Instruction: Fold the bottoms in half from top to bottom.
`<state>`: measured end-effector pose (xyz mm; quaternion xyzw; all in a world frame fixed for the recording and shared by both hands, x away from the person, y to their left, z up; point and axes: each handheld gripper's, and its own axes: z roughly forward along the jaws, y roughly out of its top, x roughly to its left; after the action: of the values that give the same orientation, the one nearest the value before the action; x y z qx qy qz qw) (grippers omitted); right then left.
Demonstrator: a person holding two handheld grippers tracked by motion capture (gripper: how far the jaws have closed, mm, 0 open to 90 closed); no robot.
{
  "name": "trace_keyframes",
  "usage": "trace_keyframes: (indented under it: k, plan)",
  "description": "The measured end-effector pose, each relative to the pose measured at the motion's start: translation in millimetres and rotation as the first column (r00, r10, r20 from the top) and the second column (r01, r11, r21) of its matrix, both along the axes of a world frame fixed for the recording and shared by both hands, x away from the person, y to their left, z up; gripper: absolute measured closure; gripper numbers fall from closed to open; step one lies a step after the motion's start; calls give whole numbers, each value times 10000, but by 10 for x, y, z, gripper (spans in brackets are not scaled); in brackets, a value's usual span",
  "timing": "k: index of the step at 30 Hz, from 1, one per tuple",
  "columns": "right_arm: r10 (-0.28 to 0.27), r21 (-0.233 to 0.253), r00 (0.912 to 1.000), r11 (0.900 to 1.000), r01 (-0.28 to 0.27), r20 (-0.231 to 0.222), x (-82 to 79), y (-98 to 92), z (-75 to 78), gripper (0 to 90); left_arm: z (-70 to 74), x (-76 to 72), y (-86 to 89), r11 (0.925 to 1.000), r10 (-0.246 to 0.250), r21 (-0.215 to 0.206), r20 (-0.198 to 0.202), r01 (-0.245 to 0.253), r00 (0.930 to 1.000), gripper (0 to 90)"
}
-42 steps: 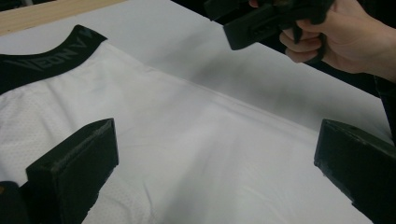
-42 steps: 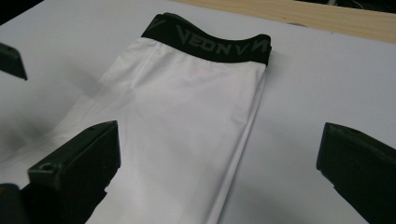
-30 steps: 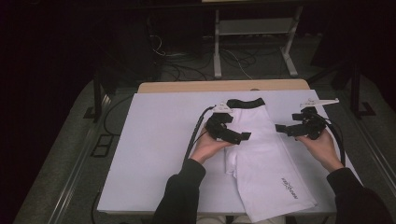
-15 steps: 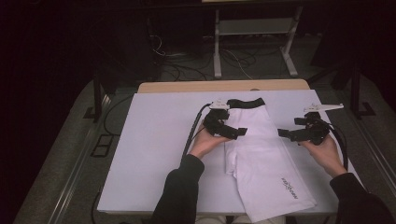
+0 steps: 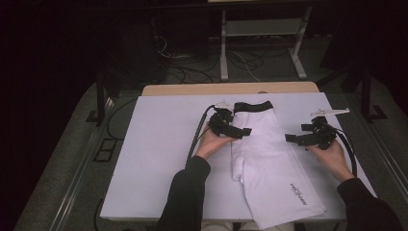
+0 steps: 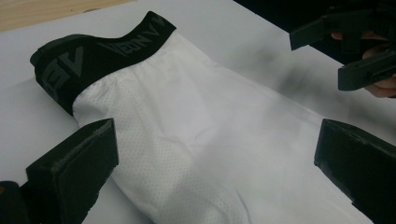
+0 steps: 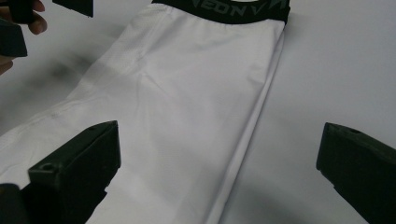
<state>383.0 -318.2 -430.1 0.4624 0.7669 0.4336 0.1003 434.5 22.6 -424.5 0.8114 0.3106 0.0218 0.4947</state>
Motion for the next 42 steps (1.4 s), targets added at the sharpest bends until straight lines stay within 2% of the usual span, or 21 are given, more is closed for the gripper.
trace_keyframes:
  k: [8,12,17,20,22,35,42]
  plan:
    - [28,-50,10000,10000,-29,-63,67,-14,-21,0,-80,79,24,9996,234,-124,-292,-238,9993,0]
    - [96,-88,9999,9999,-97,-113,124,-11,-17,0,-109,136,9,9997,210,149,-456,-203,9987,0]
    - [210,101,9997,9997,-209,-109,196,-9,-29,35,-130,188,18,9991,396,194,-644,-384,9971,0]
    - [283,-113,9994,9995,-286,-188,249,4,-8,32,-146,215,38,9984,486,314,-738,-464,9961,0]
    - [298,-42,9993,9995,-299,-210,292,11,15,33,-154,226,48,9983,534,270,-823,-513,9952,0]
    - [233,-229,9989,9994,-243,-417,552,81,95,30,-125,283,54,9977,541,459,-894,-501,9945,0]
    - [203,-367,9978,9991,-227,-623,721,170,64,26,-128,342,44,9974,597,452,-1031,-553,9929,0]
